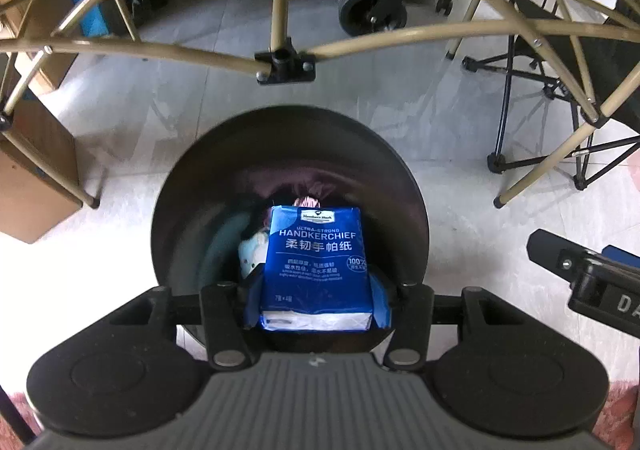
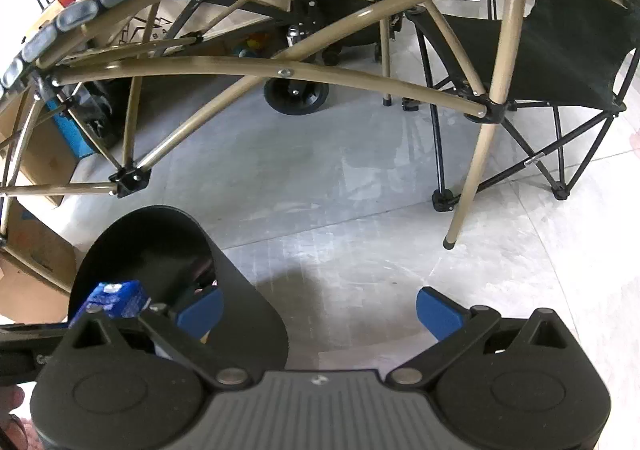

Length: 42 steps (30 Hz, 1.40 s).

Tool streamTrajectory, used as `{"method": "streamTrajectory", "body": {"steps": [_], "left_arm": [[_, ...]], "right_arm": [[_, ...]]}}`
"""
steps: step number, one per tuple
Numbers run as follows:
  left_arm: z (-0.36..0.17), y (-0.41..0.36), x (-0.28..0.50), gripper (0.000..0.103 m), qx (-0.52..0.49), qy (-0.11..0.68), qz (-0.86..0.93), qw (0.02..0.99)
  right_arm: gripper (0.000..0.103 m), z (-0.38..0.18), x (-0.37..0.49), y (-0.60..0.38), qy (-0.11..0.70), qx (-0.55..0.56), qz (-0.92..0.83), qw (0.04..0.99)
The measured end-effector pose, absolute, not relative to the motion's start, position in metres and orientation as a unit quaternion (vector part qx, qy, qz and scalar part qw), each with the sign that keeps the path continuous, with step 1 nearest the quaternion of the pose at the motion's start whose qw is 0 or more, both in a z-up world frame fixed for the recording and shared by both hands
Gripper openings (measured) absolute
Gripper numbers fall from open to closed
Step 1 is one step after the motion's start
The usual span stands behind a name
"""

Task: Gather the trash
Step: 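Open the left tool to drop the blue tissue pack into the bin, then raise both tools from the bin up toward the purple pouch and sponge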

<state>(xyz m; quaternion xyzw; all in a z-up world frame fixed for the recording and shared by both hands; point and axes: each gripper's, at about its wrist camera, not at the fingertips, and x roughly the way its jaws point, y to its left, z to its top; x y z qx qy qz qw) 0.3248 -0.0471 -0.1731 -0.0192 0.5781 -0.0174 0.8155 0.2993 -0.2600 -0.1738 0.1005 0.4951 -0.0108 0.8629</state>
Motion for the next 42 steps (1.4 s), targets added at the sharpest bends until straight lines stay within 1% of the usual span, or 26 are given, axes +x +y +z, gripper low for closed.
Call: {"method": "streamTrajectory", "body": {"steps": [11, 21, 22, 23, 24, 26, 27, 42], "left_arm": [[-0.192, -0.055, 0.337, 0.052, -0.036, 0.617, -0.001, 0.786], [-0.195, -0.053, 0.339, 0.053, -0.04, 0.619, 0.012, 0.784], [-0.194, -0.053, 0.339, 0.055, -0.039, 0.619, 0.016, 0.784], [-0.194, -0.052, 0.339, 0.064, -0.04, 0.62, 0.018, 0.784], [-0.194, -0.052, 0.34, 0.071, -0.041, 0.62, 0.021, 0.783], [-0.193, -0.052, 0.34, 0.095, -0.036, 0.619, 0.03, 0.784], [-0.192, -0.052, 0.34, 0.103, -0.034, 0.619, 0.039, 0.784], [-0.187, -0.041, 0.338, 0.103, -0.051, 0.617, 0.046, 0.784]], "right_arm": [[0.103, -0.174, 0.299, -0.261, 0.495, 0.101, -0.012, 0.863], [0.103, -0.172, 0.297, -0.262, 0.494, 0.104, -0.007, 0.863], [0.103, -0.172, 0.297, -0.262, 0.493, 0.104, -0.007, 0.864], [0.103, -0.172, 0.296, -0.262, 0.493, 0.104, -0.006, 0.864], [0.103, -0.171, 0.296, -0.262, 0.493, 0.105, -0.006, 0.864], [0.103, -0.171, 0.296, -0.262, 0.492, 0.106, -0.007, 0.864], [0.103, -0.171, 0.296, -0.262, 0.492, 0.106, -0.007, 0.864], [0.103, -0.17, 0.298, -0.257, 0.492, 0.102, -0.002, 0.865]]}}
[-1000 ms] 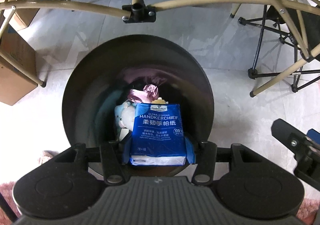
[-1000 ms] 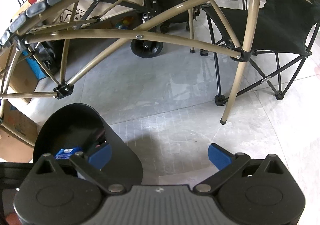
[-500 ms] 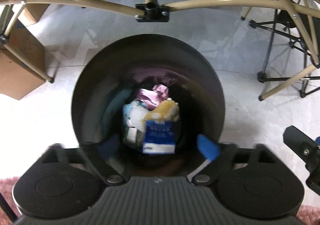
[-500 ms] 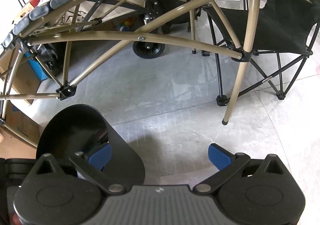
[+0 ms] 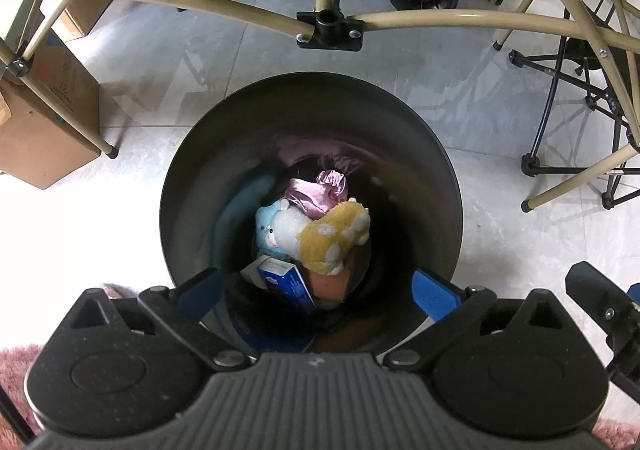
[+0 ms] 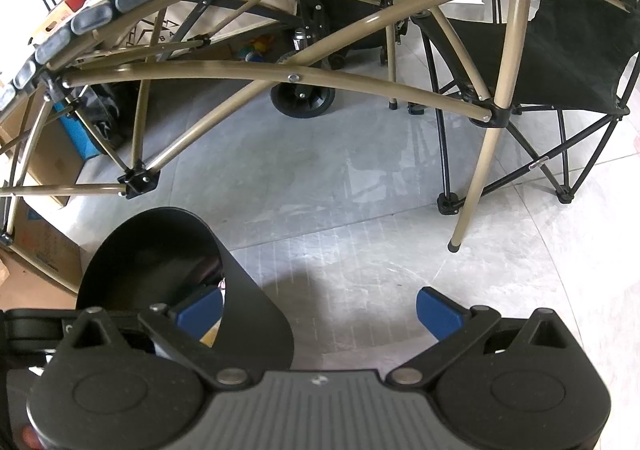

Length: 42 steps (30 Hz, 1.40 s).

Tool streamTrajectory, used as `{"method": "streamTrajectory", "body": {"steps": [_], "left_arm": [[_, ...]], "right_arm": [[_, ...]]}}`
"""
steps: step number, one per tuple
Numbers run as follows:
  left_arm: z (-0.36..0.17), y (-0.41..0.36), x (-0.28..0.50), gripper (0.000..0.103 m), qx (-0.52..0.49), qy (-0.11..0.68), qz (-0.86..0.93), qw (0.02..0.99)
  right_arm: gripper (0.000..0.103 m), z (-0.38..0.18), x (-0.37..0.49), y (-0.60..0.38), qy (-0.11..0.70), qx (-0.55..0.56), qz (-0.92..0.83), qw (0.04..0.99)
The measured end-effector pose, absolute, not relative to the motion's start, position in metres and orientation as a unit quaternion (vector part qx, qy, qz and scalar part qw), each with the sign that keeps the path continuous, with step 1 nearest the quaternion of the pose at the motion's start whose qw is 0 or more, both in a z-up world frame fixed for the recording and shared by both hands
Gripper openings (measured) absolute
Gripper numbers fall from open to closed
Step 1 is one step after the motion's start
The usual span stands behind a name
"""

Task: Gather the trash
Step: 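Raise both tools from the bin up toward the purple pouch and sponge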

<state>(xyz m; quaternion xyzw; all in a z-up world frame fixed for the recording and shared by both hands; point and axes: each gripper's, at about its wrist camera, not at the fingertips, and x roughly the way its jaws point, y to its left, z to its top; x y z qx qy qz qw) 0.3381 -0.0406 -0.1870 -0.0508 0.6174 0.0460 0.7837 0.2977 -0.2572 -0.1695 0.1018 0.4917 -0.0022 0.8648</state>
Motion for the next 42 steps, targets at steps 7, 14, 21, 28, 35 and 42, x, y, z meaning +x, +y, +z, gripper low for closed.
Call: {"method": "streamTrajectory", "body": {"steps": [7, 14, 21, 28, 35, 42], "left_arm": [[-0.181, -0.041, 0.336, 0.103, -0.054, 0.61, 0.039, 0.79], [-0.155, -0.04, 0.327, 0.103, -0.054, 0.57, 0.023, 0.82], [-0.129, -0.035, 0.313, 0.103, -0.061, 0.531, 0.01, 0.845], [-0.103, -0.027, 0.297, 0.103, -0.064, 0.475, -0.005, 0.878], [-0.082, -0.02, 0.283, 0.103, -0.06, 0.425, -0.003, 0.903], [-0.061, -0.011, 0.271, 0.103, -0.069, 0.361, -0.007, 0.93]], "right_arm": [[0.103, -0.166, 0.297, -0.257, 0.488, 0.104, 0.0, 0.867], [0.103, -0.153, 0.292, -0.259, 0.47, 0.109, 0.007, 0.876], [0.103, -0.135, 0.285, -0.26, 0.443, 0.118, 0.02, 0.889], [0.103, -0.112, 0.275, -0.259, 0.396, 0.129, 0.036, 0.909], [0.103, -0.086, 0.264, -0.256, 0.34, 0.134, 0.06, 0.929], [0.103, -0.062, 0.26, -0.252, 0.265, 0.133, 0.076, 0.952]]}}
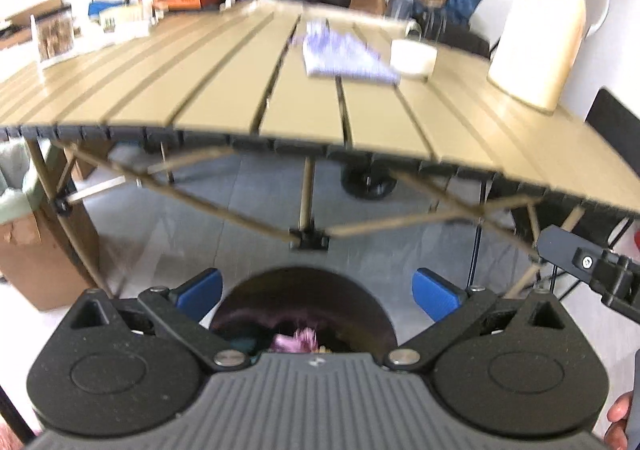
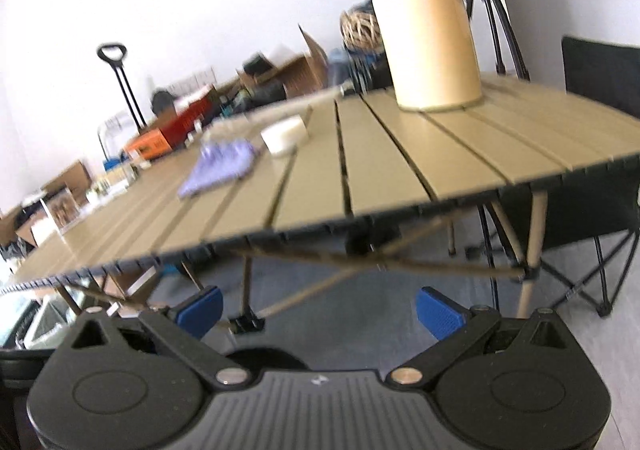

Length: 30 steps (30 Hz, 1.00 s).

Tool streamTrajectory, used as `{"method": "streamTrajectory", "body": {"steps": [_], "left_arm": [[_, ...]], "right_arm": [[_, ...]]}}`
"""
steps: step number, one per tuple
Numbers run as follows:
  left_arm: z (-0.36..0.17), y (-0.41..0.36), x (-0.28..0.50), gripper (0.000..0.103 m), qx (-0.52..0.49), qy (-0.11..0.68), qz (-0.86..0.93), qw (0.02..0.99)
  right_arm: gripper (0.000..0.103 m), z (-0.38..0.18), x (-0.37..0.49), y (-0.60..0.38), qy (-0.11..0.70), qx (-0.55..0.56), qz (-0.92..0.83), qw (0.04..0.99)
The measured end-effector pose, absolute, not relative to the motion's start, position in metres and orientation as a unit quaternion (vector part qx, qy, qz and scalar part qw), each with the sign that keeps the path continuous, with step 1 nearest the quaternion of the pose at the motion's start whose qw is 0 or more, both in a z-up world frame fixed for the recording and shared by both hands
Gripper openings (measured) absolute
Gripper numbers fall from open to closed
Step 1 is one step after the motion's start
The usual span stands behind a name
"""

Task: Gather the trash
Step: 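Raise both tools from the bin up toward the purple pouch and sponge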

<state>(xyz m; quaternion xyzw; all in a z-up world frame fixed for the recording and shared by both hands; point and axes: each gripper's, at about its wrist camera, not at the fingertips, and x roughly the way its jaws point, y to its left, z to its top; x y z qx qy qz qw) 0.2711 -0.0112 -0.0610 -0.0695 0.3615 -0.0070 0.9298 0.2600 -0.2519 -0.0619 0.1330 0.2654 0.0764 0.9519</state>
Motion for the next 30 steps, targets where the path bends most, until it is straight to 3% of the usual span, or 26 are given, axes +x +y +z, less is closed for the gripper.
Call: {"method": "streamTrajectory", "body": {"steps": [17, 30], "left_arm": [[0.003, -0.009, 0.291, 0.103, -0.073, 0.237, -0.004, 0.969], [0.03, -0.039, 0.43, 0.103, -0.044, 0.28, 0.027, 0.959]], "right_arm": [[0.103, -0.003, 0.288, -0.238, 0.103, 0.084, 0.082, 0.988], [0.103, 0.006, 0.36, -0.276, 0.061, 0.118, 0.037, 0.99]]}}
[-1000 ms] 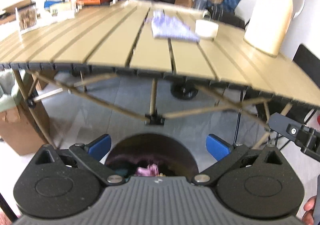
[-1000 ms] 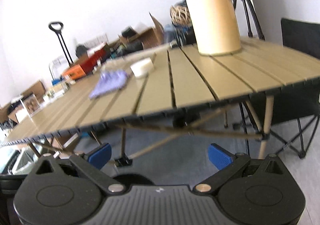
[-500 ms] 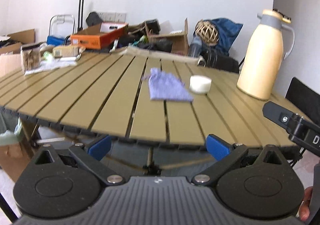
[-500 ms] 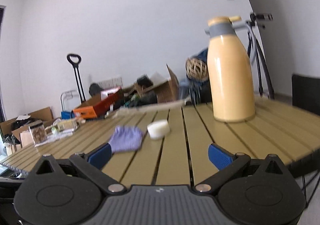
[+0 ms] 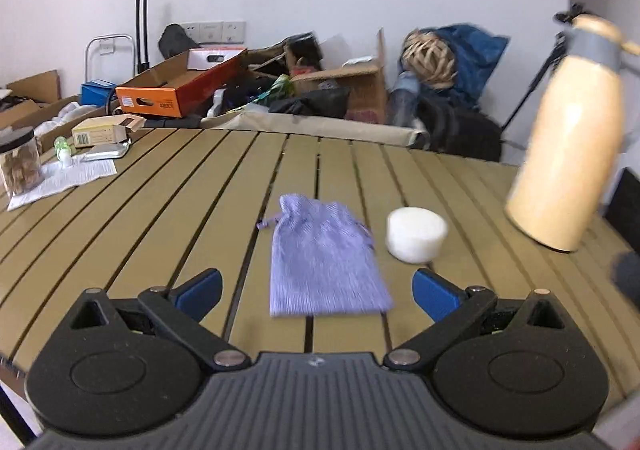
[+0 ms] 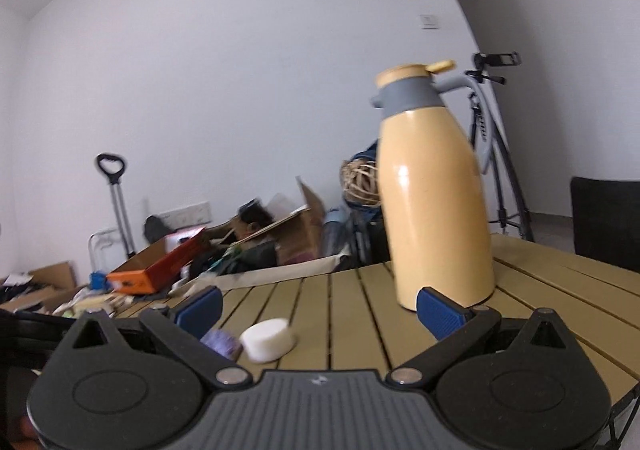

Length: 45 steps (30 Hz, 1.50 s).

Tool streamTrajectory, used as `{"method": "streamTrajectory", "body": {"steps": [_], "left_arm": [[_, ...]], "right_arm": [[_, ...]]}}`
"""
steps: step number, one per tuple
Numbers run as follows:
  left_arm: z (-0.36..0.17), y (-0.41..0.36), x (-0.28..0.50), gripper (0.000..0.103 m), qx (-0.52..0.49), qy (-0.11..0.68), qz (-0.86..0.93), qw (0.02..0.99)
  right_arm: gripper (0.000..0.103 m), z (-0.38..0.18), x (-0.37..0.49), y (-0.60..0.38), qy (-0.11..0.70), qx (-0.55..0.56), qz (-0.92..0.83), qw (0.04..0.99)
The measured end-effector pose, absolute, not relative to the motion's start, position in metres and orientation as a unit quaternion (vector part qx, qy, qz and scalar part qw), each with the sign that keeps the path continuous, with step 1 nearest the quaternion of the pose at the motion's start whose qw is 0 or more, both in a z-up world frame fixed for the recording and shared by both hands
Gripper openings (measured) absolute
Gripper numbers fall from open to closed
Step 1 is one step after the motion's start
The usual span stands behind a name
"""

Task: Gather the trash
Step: 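Raise both tools from the bin up toward the purple pouch and sponge, then close the left tool on the purple mesh drawstring pouch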

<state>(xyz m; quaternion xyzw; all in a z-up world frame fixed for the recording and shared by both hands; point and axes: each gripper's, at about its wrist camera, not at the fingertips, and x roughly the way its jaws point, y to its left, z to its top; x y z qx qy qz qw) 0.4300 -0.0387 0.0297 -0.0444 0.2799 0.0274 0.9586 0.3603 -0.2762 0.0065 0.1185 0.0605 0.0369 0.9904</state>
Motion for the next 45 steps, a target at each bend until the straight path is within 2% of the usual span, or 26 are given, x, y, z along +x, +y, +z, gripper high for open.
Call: {"method": "streamTrajectory", "body": {"steps": [13, 32, 43, 45], "left_arm": [[0.001, -0.051, 0.542, 0.103, -0.047, 0.349, 0.087, 0.932], [-0.019, -0.055, 0.585, 0.103, -0.042, 0.379, 0.112, 0.918], [-0.016, -0.053, 0.571, 0.084, -0.038, 0.365, 0.105, 0.924], [-0.016, -0.053, 0.568, 0.078, -0.036, 0.362, 0.105, 0.925]], "right_arm": [[0.103, -0.009, 0.419, -0.332, 0.052, 0.183, -0.035, 0.981], [0.103, -0.019, 0.432, -0.355, 0.06, 0.231, -0.054, 0.97], [0.103, -0.018, 0.432, -0.355, 0.061, 0.24, -0.053, 0.968], [0.103, -0.018, 0.432, -0.354, 0.061, 0.24, -0.051, 0.968]]}}
